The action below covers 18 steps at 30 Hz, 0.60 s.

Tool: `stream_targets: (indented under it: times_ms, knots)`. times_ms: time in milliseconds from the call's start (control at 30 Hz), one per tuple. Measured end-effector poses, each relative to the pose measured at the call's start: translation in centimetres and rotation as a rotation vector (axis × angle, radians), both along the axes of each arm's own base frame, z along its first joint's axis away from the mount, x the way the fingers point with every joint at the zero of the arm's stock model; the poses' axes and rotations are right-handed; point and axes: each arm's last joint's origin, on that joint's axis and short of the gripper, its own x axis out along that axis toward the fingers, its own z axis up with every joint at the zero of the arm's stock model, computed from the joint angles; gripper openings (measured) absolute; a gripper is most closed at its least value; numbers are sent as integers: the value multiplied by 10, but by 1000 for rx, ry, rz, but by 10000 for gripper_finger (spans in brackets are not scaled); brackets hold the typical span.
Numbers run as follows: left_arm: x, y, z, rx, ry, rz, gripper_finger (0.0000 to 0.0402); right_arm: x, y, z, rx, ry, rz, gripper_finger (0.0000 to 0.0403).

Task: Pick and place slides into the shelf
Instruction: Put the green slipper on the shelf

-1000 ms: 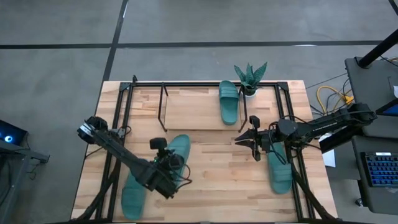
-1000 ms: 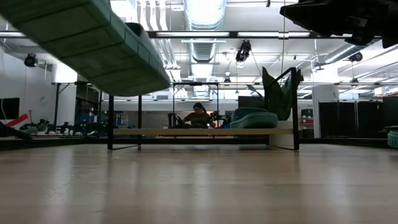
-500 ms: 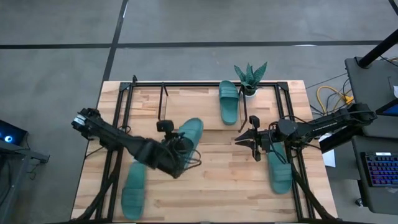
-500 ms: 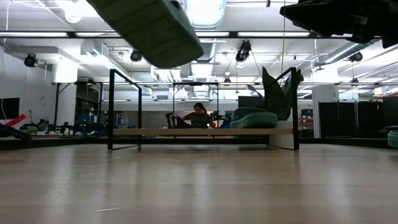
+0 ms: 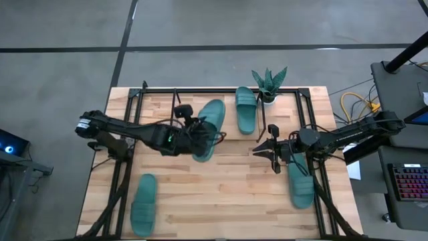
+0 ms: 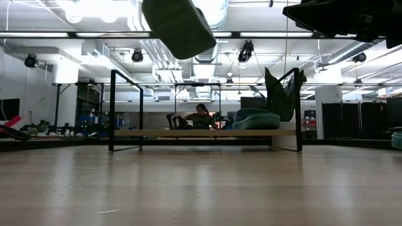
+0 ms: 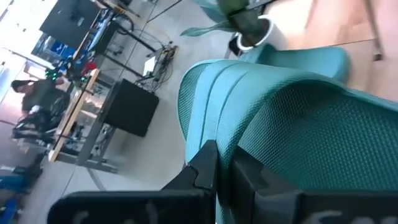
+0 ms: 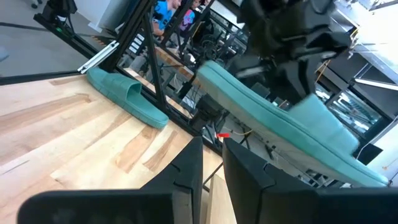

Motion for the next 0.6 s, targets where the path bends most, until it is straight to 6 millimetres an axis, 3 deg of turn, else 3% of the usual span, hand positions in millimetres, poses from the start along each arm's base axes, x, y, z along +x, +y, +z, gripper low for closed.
stream_targets:
  times_ms: [600]
  knots:
    - [16,65,6,-3,-65,112,0,0,0,0,0,0,0,54]
